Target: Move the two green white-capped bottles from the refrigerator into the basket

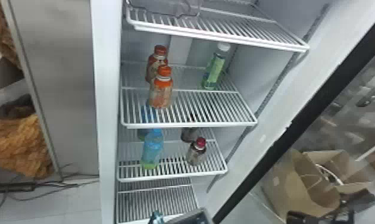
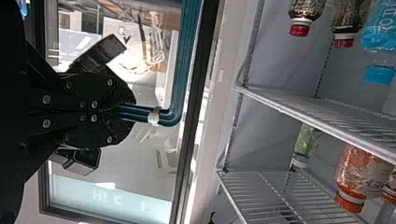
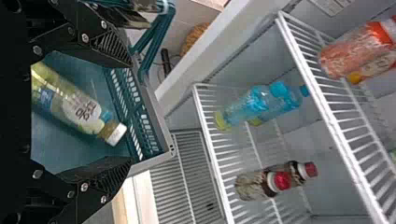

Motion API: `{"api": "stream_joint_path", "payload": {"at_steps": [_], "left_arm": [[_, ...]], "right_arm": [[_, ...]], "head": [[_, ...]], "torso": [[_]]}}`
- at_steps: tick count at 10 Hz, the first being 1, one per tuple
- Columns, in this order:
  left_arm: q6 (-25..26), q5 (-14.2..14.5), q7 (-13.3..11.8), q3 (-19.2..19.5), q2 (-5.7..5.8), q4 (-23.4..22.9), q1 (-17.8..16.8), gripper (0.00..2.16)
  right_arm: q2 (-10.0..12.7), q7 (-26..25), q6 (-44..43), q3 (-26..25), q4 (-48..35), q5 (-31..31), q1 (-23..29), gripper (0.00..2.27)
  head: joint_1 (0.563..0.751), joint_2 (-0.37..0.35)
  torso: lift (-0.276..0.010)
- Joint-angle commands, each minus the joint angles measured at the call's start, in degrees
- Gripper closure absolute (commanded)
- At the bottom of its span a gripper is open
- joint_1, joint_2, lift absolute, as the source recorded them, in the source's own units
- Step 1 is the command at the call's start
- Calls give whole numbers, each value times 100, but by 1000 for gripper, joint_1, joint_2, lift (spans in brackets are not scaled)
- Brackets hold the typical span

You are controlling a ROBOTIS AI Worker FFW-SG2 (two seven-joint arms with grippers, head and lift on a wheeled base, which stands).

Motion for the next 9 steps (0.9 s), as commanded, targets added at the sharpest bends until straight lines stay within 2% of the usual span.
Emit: {"api": "stream_joint_path", "payload": {"at_steps": [1,3,5,6,9], "left_arm": [[0,-4,0,-12,0,0,-18,1214],[0,-4,0,-12,0,0,-18,1214],[0,-15,0,-12,9,0,-32,1214],[0,-15,0,-12,9,0,-32,1214],[0,-4,0,-12,9,0,-18,1216]], "right_arm": [[5,0,-228,-10,-81,249,0,378],[5,0,-565,-67,-95,443,-70,374],[5,70,-1297,-158,130,615,-253,374],[5,228,-1634,-250,298,843,-478,374],[-53,536,-2647,-330,1184,1026,-1378,372]], "head": [[695,-350],[695,-350],[695,-350],[695,-350],[695,-350]], "torso": [[-4],[-4],[-4],[-4],[-4]]}}
